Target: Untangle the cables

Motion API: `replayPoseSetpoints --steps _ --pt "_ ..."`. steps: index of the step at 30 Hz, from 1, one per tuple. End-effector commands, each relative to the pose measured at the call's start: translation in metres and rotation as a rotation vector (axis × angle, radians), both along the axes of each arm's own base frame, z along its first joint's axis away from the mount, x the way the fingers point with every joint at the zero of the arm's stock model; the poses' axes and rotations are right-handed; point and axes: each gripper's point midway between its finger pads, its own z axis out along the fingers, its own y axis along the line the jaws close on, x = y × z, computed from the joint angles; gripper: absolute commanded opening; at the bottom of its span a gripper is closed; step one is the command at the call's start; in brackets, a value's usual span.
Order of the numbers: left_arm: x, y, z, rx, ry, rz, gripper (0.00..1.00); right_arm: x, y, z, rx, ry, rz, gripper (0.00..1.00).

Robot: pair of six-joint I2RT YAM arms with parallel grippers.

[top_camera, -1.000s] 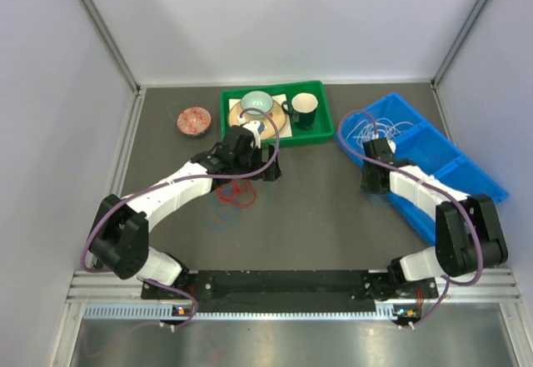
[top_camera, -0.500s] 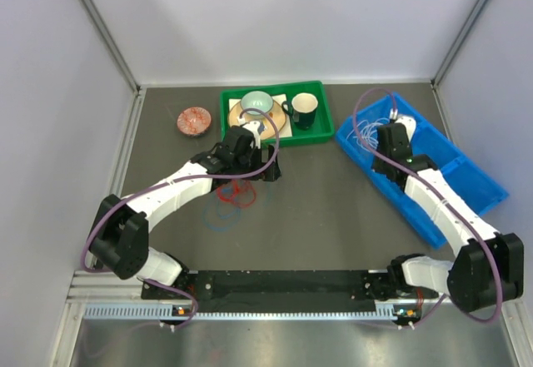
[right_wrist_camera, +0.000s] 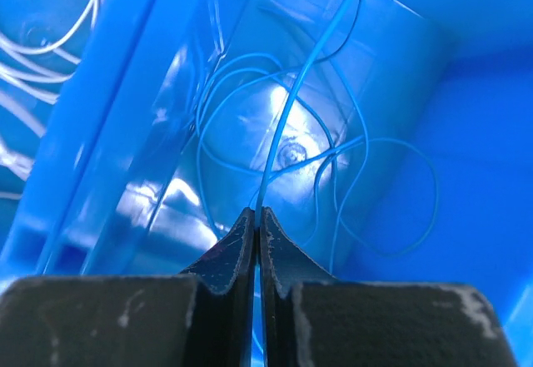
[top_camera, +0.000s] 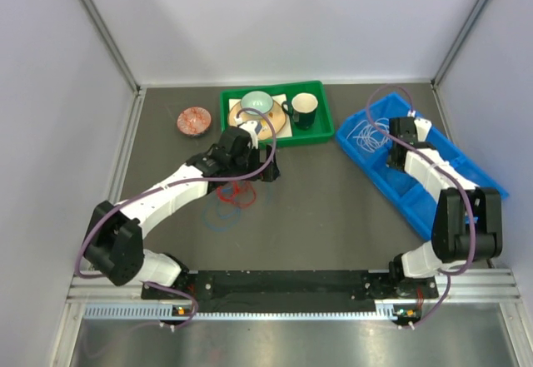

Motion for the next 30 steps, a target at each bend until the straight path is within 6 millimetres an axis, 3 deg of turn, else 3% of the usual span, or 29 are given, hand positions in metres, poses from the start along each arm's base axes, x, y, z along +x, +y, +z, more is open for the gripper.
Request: replayPoseSetpoints --steps 1,3,7,17,22,24,29,30 --pt "-0.003 0.000 0.019 -0.037 -0.045 -0.008 0.98 0.031 -0.006 0.027 0.015 -0.132 -0.047 0.00" --pt "-0.002 0.002 0.018 -0.032 -0.046 -0.004 0.98 0.032 -0.003 0.030 0.034 -0.146 -0.041 0.16" --pt "-0.002 0.001 0.017 -0.031 -0.043 -0.003 0.98 0.029 -0.004 0.041 0.029 -0.176 -0.045 0.38" --pt "0.001 0.002 0.019 -0.024 -0.052 0.000 0.98 0.023 -0.009 0.092 -0.005 -0.263 -0.026 0.46" --pt "0.002 0.004 0.023 -0.017 -0.063 0.009 0.98 0.016 -0.007 0.133 0.005 -0.342 -0.016 0.86" --pt "0.006 0.011 0.023 0.010 -0.075 0.041 0.99 0.012 -0.003 0.143 0.029 -0.368 -0.003 0.91" --pt "0.014 0.033 0.014 0.078 -0.078 0.153 0.99 0.003 0.037 0.167 0.094 -0.440 0.105 0.95" --pt "0.014 0.038 0.010 0.091 -0.061 0.177 0.99 0.001 0.058 0.166 0.104 -0.434 0.160 0.95"
